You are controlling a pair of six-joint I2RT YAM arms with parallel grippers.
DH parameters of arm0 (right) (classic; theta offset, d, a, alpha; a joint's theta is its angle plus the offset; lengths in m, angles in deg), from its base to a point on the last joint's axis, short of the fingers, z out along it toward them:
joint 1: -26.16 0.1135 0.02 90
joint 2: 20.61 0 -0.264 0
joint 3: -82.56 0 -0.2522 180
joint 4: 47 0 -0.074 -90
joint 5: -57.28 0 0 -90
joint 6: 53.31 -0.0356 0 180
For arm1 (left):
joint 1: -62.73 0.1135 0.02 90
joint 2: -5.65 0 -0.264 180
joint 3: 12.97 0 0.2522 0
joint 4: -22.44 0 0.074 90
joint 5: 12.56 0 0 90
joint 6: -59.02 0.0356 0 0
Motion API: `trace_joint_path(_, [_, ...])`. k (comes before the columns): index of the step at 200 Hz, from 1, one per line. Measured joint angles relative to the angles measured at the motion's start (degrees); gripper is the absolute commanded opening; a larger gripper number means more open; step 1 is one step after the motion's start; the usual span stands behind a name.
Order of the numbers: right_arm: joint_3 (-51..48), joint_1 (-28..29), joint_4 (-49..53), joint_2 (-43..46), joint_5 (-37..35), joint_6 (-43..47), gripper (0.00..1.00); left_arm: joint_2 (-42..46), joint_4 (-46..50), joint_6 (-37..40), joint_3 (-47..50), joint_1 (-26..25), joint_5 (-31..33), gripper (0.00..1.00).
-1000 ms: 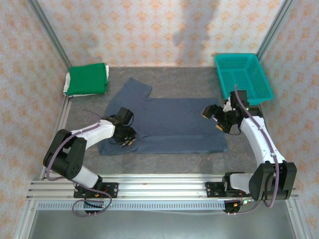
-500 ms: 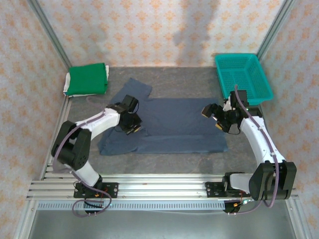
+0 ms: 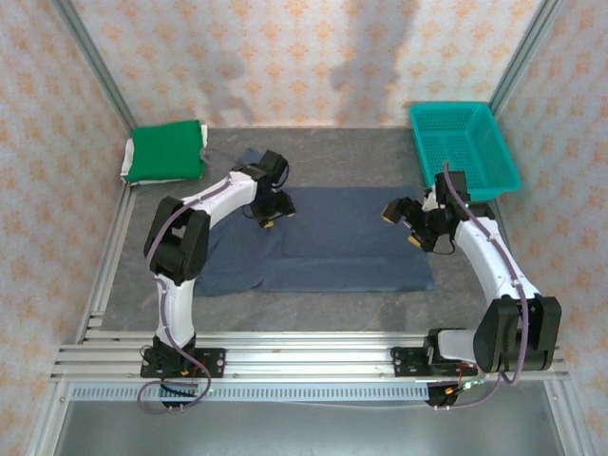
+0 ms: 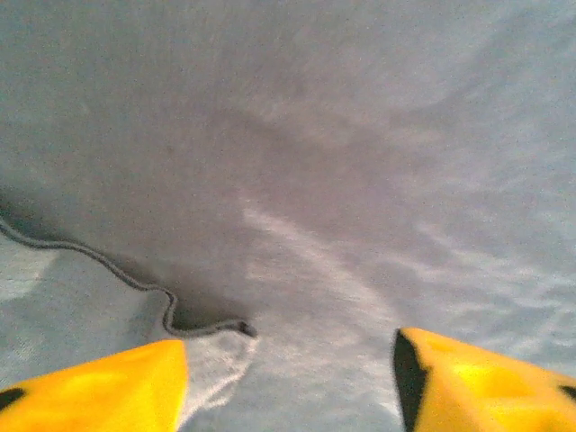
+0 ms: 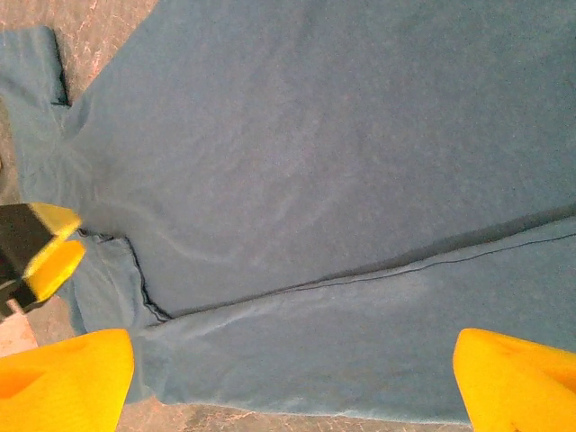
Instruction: Fold and stack the t-shirts
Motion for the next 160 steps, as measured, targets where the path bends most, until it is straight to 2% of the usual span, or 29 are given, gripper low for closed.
trace_joint_path(21, [0.1,0.9,0.5,-1.6,-1.4,0.1,0.92,6.8,1.6,0.2,0.0,0.0,2.6,0.73])
trace_joint_path(36, [1.0,2.8,2.0,-3.9,-4.1,0.5,0.92,12.2,1.3,0.2,1.4,0.4,4.0,0.68])
trace_joint_path(45, [1.8,4.2,2.8,-5.9,-5.9,0.6,0.91,15.4,1.0,0.2,3.8,1.0,4.6,0.60])
trace_joint_path(51, [2.4,4.9,3.1,-7.4,-7.1,0.7,0.90,17.0,0.6,0.3,5.8,1.5,4.8,0.50])
trace_joint_path(60, [3.0,5.9,3.2,-9.6,-8.7,0.7,0.88,18.7,0.0,0.3,9.2,2.5,5.6,0.39])
trace_joint_path(81, [3.0,6.8,2.9,-13.7,-12.0,-0.2,0.77,19.3,-3.0,-0.9,19.7,5.2,6.9,0.23])
trace_joint_path(99, [3.0,7.0,1.7,-16.0,-14.5,-1.7,0.57,17.7,-4.3,-1.6,27.5,7.0,7.0,0.19])
trace_joint_path(113, [3.0,7.1,1.0,-17.4,-16.0,-2.4,0.46,17.0,-4.9,-2.0,31.1,7.3,7.1,0.17])
trace_joint_path(160, [-1.6,8.0,-1.0,-19.7,-20.0,-3.0,0.41,19.5,-8.0,-3.7,37.0,7.3,7.4,0.13])
